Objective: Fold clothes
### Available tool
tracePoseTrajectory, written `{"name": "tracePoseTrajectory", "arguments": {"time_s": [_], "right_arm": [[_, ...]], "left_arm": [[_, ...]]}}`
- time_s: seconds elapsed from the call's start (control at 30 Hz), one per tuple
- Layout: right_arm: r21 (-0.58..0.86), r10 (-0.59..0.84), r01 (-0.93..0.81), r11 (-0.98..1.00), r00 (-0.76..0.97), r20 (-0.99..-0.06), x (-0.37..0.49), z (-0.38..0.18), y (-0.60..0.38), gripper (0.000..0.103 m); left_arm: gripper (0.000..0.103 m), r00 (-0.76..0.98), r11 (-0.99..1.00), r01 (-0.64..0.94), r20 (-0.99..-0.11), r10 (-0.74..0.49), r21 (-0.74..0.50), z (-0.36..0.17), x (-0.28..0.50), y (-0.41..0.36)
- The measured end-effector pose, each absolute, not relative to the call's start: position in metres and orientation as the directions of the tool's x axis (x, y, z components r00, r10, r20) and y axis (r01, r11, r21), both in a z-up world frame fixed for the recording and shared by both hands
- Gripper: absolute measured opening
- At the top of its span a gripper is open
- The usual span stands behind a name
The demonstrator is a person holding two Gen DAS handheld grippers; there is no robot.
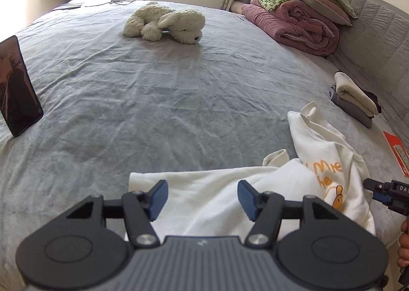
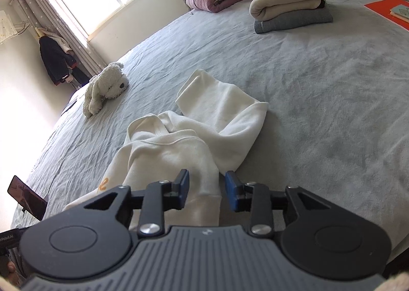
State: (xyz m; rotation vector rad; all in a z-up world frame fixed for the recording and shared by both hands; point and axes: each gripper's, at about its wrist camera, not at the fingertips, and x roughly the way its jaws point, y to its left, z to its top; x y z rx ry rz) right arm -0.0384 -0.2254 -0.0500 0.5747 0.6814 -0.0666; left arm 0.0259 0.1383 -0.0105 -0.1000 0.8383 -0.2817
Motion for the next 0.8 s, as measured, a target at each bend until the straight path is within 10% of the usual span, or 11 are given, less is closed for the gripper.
{"name": "tracePoseTrajectory", "arguments": {"time_s": [0.4, 0.8], "right_arm": [[0.514, 0.201, 0.204, 0.833, 0.755, -0.624, -0.019, -0.075, -0.219, 0.049], [0.519, 0.267, 0.114, 0.847, 0.752, -0.602, -0.015, -0.082, -0.211, 0.028]], "left_arm": [[0.071, 0.441, 0.881, 0.360, -0.776, -0.451, -0.308, -0.031, 0.154, 0.045], [0.073, 0.210, 0.791, 0.439, -0.807, -0.551, -0.426, -0.065, 0.249, -0.042]]}}
